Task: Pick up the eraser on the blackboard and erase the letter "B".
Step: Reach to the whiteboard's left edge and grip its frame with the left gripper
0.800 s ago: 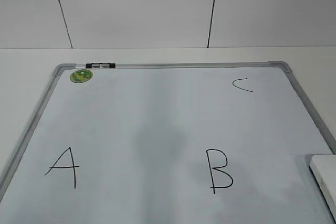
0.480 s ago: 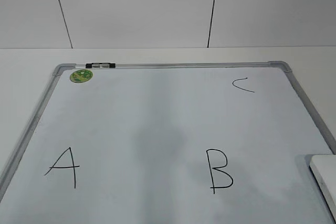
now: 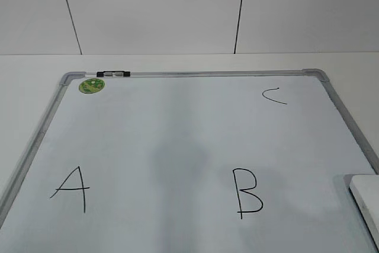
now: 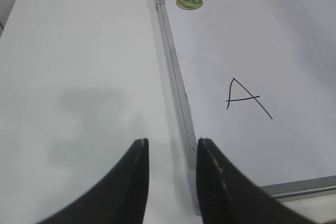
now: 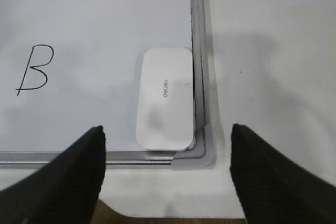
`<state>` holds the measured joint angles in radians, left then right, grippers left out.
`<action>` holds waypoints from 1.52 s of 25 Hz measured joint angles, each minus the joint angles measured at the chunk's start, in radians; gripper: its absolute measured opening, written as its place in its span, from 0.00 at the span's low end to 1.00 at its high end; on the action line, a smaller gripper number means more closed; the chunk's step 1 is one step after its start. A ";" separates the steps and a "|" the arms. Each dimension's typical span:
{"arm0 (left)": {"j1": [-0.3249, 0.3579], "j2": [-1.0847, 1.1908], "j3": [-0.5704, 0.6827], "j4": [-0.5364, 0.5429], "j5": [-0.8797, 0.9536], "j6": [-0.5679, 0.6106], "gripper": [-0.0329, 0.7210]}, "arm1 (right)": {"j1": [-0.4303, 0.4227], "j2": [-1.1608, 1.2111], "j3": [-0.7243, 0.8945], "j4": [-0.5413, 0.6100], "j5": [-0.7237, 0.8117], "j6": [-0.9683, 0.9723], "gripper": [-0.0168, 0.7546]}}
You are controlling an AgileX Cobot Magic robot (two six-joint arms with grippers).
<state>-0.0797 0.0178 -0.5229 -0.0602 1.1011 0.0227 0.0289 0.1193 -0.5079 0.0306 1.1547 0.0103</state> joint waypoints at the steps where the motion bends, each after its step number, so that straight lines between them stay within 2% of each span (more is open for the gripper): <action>1: 0.000 0.000 0.000 0.000 0.000 0.000 0.36 | 0.000 0.032 -0.006 0.002 0.006 0.012 0.76; 8: 0.000 0.000 0.000 -0.004 0.000 0.000 0.36 | 0.000 0.257 -0.069 0.019 0.069 0.061 0.76; 17: 0.000 0.056 0.000 -0.066 0.000 -0.036 0.36 | 0.000 0.517 -0.126 0.087 0.096 0.087 0.76; 24: 0.000 0.360 -0.058 -0.086 0.062 -0.043 0.36 | 0.000 0.622 -0.128 0.103 0.096 0.089 0.76; 38: 0.000 1.034 -0.355 -0.083 0.059 -0.043 0.36 | 0.000 0.655 -0.128 0.105 0.094 0.061 0.76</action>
<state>-0.0797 1.0516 -0.8778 -0.1437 1.1600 -0.0208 0.0289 0.7741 -0.6356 0.1353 1.2485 0.0715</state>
